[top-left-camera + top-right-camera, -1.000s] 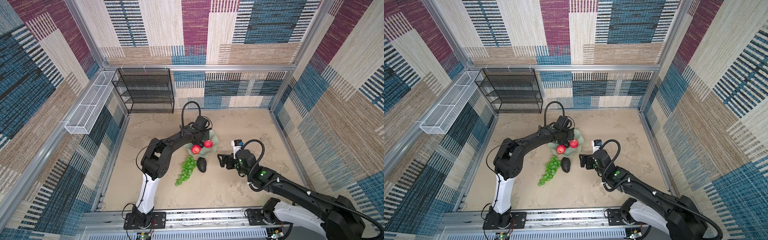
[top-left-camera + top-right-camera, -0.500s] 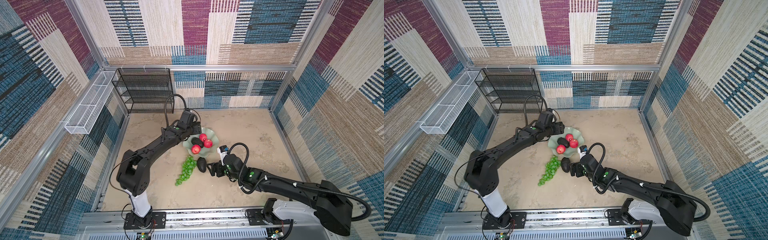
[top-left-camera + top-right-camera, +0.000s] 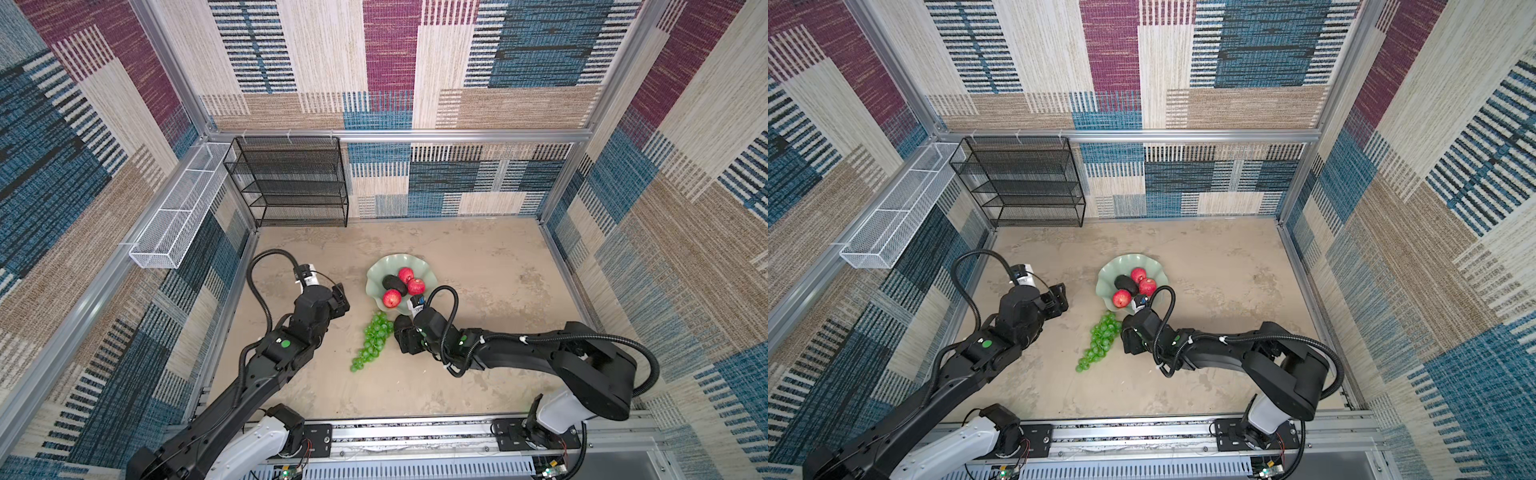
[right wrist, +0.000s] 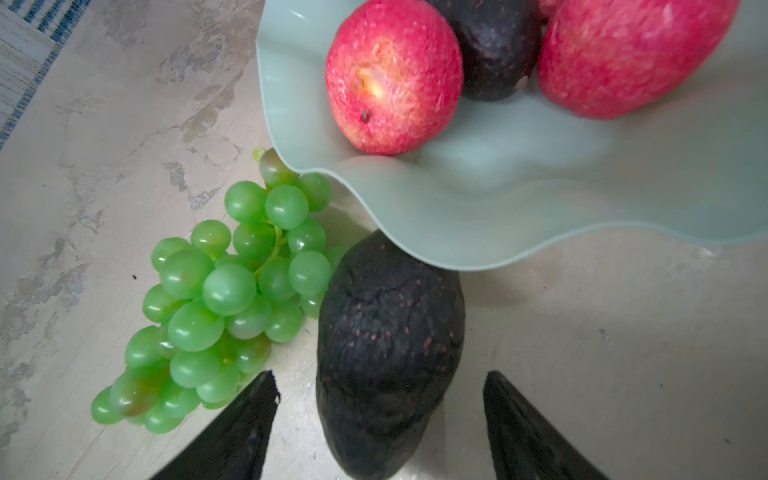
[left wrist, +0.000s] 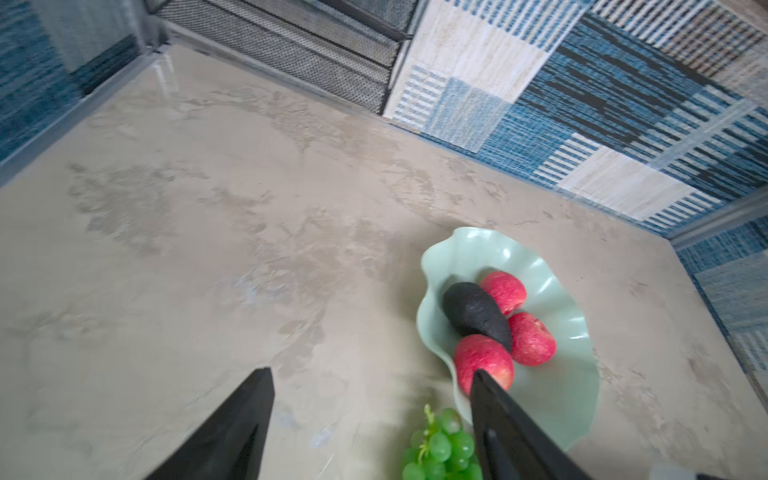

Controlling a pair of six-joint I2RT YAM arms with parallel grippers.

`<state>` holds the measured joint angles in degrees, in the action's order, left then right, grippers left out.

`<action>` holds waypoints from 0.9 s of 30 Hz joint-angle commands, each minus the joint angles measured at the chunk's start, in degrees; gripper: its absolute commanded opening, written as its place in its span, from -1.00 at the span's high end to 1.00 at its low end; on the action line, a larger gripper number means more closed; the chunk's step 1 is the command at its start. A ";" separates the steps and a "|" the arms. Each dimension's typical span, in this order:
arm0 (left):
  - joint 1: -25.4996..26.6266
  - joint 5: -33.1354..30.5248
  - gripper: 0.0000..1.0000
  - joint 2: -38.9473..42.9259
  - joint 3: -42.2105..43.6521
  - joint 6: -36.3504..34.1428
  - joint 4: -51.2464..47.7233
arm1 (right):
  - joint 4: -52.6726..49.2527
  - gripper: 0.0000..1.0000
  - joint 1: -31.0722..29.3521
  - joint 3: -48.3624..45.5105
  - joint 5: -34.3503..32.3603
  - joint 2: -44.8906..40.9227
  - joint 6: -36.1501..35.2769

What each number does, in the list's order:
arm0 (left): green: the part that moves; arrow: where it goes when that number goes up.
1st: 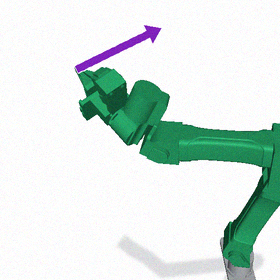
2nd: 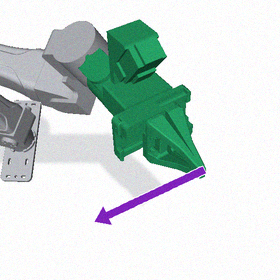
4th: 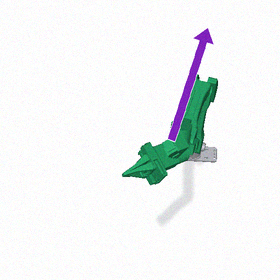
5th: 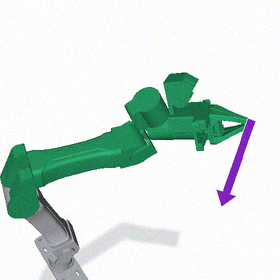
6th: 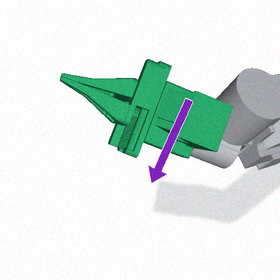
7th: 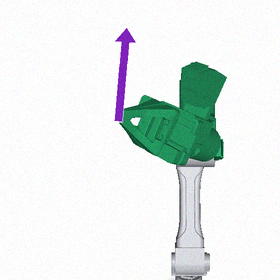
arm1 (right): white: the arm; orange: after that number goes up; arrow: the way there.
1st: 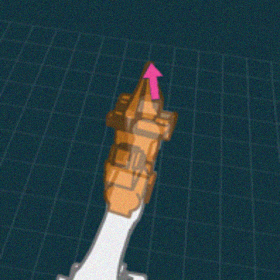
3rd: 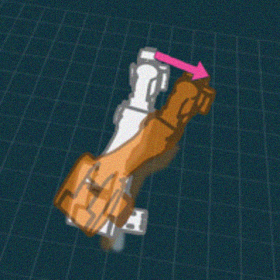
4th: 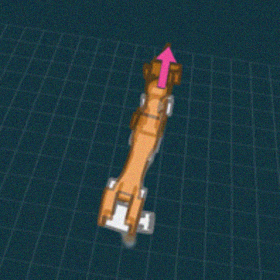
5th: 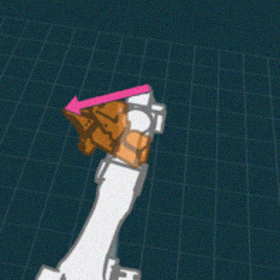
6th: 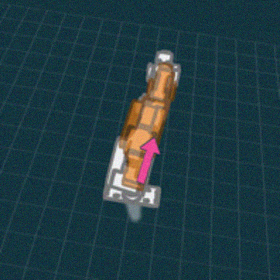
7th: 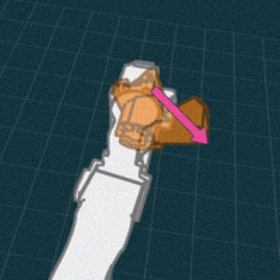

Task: Place and organize the fake fruits in the fruit bowl
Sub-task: 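Grasp the avocado beside the grapes with the right gripper while the left arm retracts, then lift the avocado and lower it into the bowl with the right gripper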

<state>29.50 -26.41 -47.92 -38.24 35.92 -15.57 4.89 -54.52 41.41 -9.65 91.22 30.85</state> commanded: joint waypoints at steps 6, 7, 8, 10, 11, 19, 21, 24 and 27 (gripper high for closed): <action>-0.50 -5.93 -0.57 13.95 7.44 5.55 -6.93 | 2.11 0.02 -0.32 -0.46 -1.38 0.95 0.15; -0.49 -5.99 -0.57 14.25 7.77 5.73 -6.56 | 1.52 0.05 -0.37 -1.28 -1.63 -0.09 0.52; -0.51 -5.86 -0.57 14.11 7.95 5.66 -5.91 | 0.71 0.06 -0.53 -2.25 -1.98 -1.31 0.91; -0.58 -5.71 -0.57 12.99 8.00 5.73 -4.76 | -1.08 0.10 -0.71 -4.46 -2.43 -4.71 1.85; -0.58 -5.30 -0.57 12.11 7.84 5.60 -4.07 | -2.20 0.11 -0.92 -5.94 -2.52 -6.88 2.45; -0.71 -2.33 -0.58 5.39 6.18 5.13 -0.50 | -14.46 0.11 -1.11 -10.82 -7.97 -27.42 1.08; -0.76 -1.77 -0.57 4.74 6.07 4.74 0.24 | -15.98 0.10 -0.51 -8.63 -9.99 -30.10 -2.09; -0.90 -0.86 -0.57 4.22 5.91 4.46 0.56 | -15.28 0.09 2.91 -3.79 -8.40 -29.26 -7.69; -0.93 0.20 -0.57 3.94 5.69 4.52 -0.26 | -12.78 0.10 6.41 1.28 -5.65 -24.14 -12.19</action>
<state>28.62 -27.46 -43.79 -31.90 40.27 -17.10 -9.69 -49.84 39.72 -16.49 64.25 24.82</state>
